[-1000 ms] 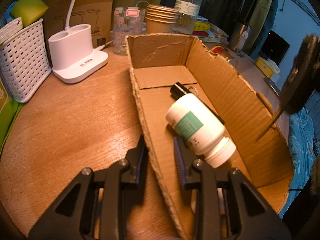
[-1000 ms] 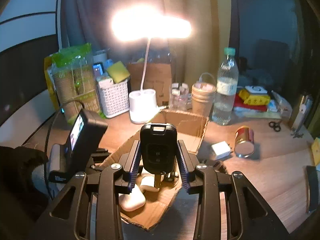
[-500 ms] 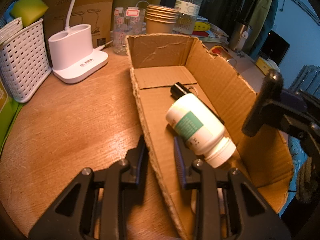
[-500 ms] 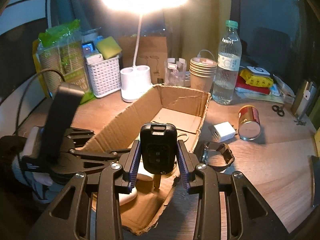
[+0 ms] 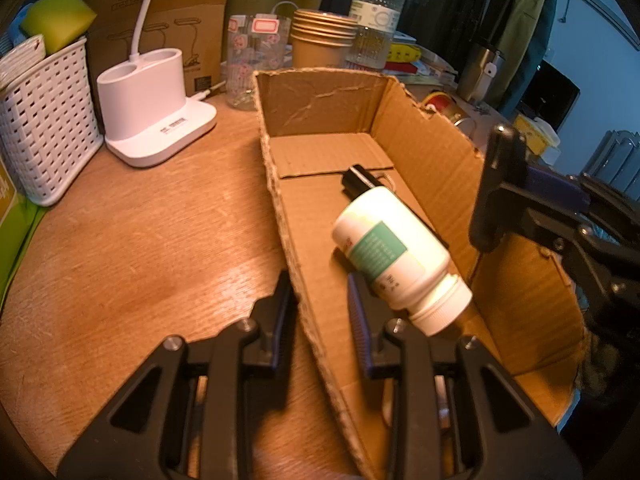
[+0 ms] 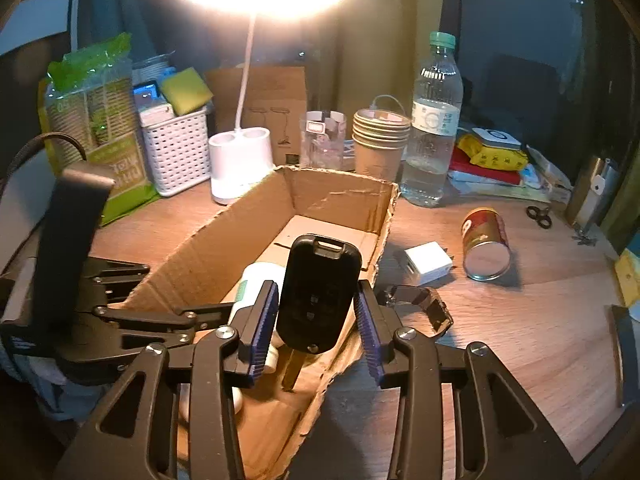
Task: Organize rigid objects
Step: 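Carry the car key into the box and open the right gripper, then withdraw the open right gripper from the box, then move the right gripper to the red tin can and grasp it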
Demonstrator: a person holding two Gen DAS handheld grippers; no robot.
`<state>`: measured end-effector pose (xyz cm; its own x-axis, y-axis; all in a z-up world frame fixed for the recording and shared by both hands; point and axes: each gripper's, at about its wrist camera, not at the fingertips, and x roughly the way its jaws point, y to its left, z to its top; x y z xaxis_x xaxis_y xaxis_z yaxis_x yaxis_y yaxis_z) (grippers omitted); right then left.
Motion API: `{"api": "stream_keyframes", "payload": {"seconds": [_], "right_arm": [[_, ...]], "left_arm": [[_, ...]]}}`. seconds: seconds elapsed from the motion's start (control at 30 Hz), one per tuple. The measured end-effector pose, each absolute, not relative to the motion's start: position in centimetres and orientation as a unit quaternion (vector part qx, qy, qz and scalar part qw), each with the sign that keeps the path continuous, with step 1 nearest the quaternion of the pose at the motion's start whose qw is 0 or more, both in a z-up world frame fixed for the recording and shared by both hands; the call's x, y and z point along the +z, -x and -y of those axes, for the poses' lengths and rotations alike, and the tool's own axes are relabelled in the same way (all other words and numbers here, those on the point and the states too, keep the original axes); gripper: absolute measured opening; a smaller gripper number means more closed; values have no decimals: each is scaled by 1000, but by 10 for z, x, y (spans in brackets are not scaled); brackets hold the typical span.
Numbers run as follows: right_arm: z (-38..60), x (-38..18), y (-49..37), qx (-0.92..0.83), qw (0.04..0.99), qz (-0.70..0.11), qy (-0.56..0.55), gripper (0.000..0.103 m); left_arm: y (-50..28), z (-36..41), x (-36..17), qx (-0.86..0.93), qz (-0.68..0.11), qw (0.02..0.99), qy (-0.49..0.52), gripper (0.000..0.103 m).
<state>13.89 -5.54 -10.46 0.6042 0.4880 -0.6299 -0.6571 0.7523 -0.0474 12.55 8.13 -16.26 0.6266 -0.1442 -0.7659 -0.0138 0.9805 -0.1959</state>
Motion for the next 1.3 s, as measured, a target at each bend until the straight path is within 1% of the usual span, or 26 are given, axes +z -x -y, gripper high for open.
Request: {"api": "stream_keyframes", "payload": {"seconds": [0.17,0.2,0.23,0.27,0.67,1.07,1.2,1.3], "right_arm": [[56,-105,-140,319,886,-306,141,42],[57,-105,-141,316,886,-308,141,49],[58,-105,-142,315,886,-310,138,58],[59,-105,-143,315,886,-311,134,59],[74,-94,-145,311,894,-302,113,60],[103,-92,-166,267,911,-302,88,61],[118,-96,-183,234,919,-307,77,64],[130,-102,-199,208,923,-316,73,65]], "left_arm": [[-125,-81,-163,-36,-431,897,92,29],[-126,-81,-162,-36,-431,897,92,29],[-125,-81,-162,-36,-431,897,92,29],[-125,-80,-162,-36,-430,897,91,29],[-124,-78,-160,-37,-430,897,91,30],[-124,-79,-161,-37,-430,897,91,30],[-124,-78,-161,-37,-430,897,91,30],[-124,-79,-161,-37,-430,897,92,30]]}}
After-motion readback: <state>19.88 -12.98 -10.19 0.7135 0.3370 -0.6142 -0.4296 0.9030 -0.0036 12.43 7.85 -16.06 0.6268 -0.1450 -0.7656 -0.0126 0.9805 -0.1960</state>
